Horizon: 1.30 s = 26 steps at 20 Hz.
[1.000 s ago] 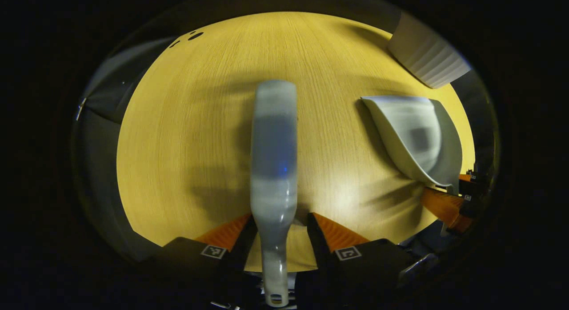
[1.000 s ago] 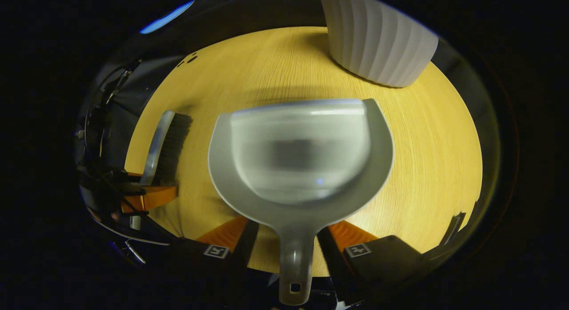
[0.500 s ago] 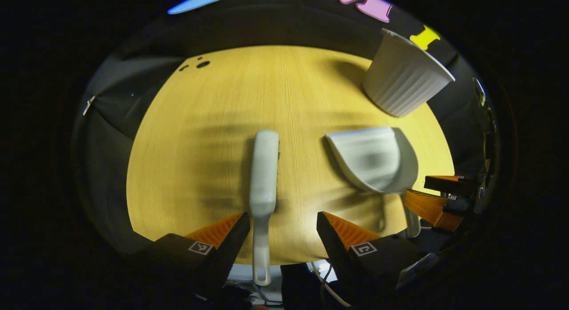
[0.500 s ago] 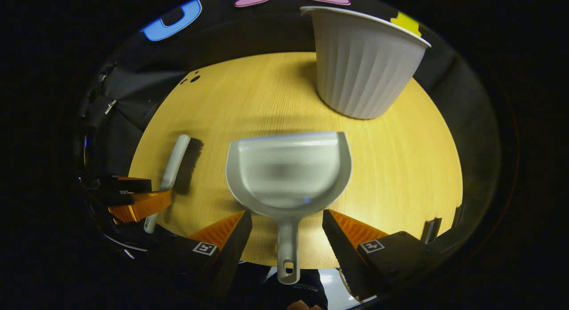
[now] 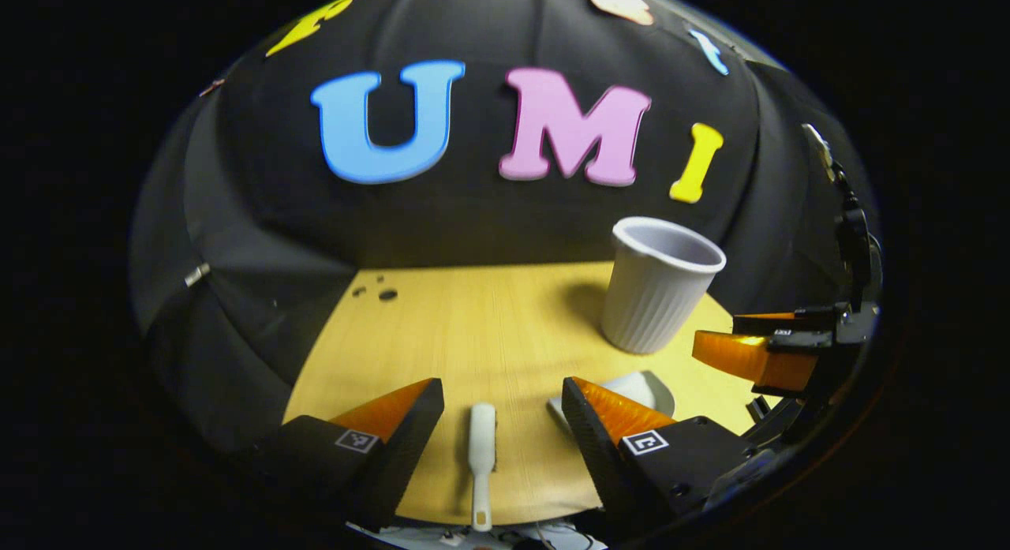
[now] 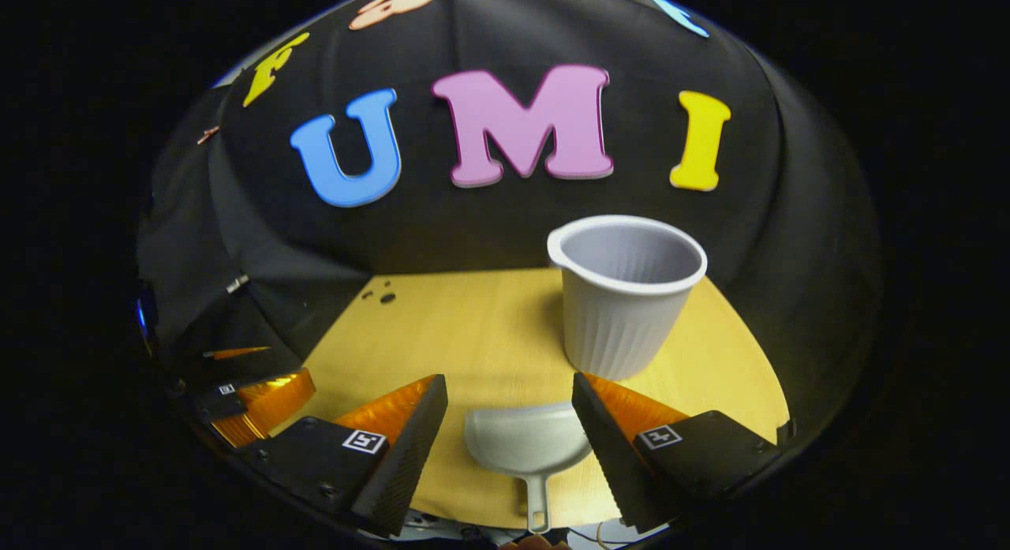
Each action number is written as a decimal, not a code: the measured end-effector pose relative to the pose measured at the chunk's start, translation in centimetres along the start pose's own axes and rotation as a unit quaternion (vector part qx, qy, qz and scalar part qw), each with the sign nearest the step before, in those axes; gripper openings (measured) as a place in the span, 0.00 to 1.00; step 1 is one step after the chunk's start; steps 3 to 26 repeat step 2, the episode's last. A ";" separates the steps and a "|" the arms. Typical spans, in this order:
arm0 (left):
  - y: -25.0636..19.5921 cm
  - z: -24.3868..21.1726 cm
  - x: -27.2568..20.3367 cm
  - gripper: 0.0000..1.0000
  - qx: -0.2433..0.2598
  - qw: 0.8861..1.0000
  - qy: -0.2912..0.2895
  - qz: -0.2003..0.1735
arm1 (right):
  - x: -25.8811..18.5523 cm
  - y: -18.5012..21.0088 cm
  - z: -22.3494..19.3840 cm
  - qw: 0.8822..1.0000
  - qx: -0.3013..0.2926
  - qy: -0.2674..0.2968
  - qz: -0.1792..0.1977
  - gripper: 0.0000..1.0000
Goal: Pick up the small broom and dustpan from the desktop, sweep the trash into the dustpan with the broom, and then empty the trash into the garbage bin.
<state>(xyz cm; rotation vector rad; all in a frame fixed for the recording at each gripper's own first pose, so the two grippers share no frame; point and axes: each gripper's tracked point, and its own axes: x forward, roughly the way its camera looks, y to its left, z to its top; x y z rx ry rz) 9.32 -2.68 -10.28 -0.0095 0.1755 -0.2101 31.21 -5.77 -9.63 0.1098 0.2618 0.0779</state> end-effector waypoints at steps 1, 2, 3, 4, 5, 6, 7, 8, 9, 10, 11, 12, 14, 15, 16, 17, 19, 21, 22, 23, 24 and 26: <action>0.0 1.6 -1.2 0.96 0.006 0.999 -0.032 0.000 | -0.7 0.6 2.1 0.999 -0.004 -0.036 -0.001 0.99; 0.2 2.9 -2.3 0.96 0.012 0.998 -0.064 0.001 | -1.4 1.3 4.0 0.998 -0.007 -0.067 0.000 0.99; 0.2 2.9 -2.3 0.96 0.012 0.998 -0.064 0.001 | -1.4 1.3 4.0 0.998 -0.007 -0.067 0.000 0.99; 0.2 2.9 -2.3 0.96 0.012 0.998 -0.064 0.001 | -1.4 1.3 4.0 0.998 -0.007 -0.067 0.000 0.99; 0.2 2.9 -2.3 0.96 0.012 0.998 -0.064 0.001 | -1.4 1.3 4.0 0.998 -0.007 -0.067 0.000 0.99; 0.2 2.9 -2.3 0.96 0.012 0.998 -0.064 0.001 | -1.4 1.3 4.0 0.998 -0.007 -0.067 0.000 0.99; 0.2 2.9 -2.3 0.96 0.012 0.998 -0.064 0.001 | -1.4 1.3 4.0 0.998 -0.007 -0.067 0.000 0.99; 0.2 2.9 -2.3 0.96 0.012 0.998 -0.064 0.001 | -1.4 1.3 4.0 0.998 -0.007 -0.067 0.000 0.99; 0.2 2.9 -2.3 0.96 0.012 0.998 -0.064 0.001 | -1.4 1.3 4.0 0.998 -0.007 -0.067 0.000 0.99; 0.2 2.9 -2.3 0.96 0.012 0.998 -0.064 0.001 | -1.4 1.3 4.0 0.998 -0.007 -0.067 0.000 0.99; 0.2 2.9 -2.3 0.96 0.012 0.998 -0.064 0.001 | -1.4 1.3 4.0 0.998 -0.007 -0.067 0.000 0.99; 0.2 2.9 -2.3 0.96 0.012 0.998 -0.064 0.001 | -1.4 1.3 4.0 0.998 -0.007 -0.067 0.000 0.99; 0.2 2.9 -2.3 0.96 0.012 0.998 -0.064 0.001 | -1.4 1.3 4.0 0.998 -0.007 -0.067 0.000 0.99; 0.2 2.9 -2.3 0.96 0.012 0.998 -0.064 0.001 | -1.4 1.3 4.0 0.998 -0.007 -0.067 0.000 0.99; 0.2 2.9 -2.3 0.96 0.012 0.998 -0.064 0.001 | -1.4 1.3 4.0 0.998 -0.007 -0.067 0.000 0.99; 0.2 2.9 -2.3 0.96 0.012 0.998 -0.064 0.001 | -1.4 1.3 4.0 0.998 -0.007 -0.067 0.000 0.99; 0.2 2.9 -2.3 0.96 0.012 0.998 -0.064 0.001 | -1.4 1.3 4.0 0.998 -0.007 -0.067 0.000 0.99; 0.2 2.9 -2.3 0.96 0.012 0.998 -0.064 0.001 | -1.4 1.3 4.0 0.998 -0.007 -0.067 0.000 0.99; 0.2 2.9 -2.3 0.96 0.012 0.998 -0.064 0.001 | -1.4 1.3 4.0 0.998 -0.007 -0.067 0.000 0.99; 0.2 2.9 -2.3 0.96 0.012 0.998 -0.064 0.001 | -1.4 1.3 4.0 0.998 -0.007 -0.067 0.000 0.99; 0.2 2.9 -2.3 0.96 0.012 0.998 -0.064 0.001 | -1.4 1.3 4.0 0.998 -0.007 -0.067 0.000 0.99; 0.2 2.9 -2.3 0.96 0.012 0.998 -0.064 0.001 | -1.4 1.3 4.0 0.998 -0.007 -0.067 0.000 0.99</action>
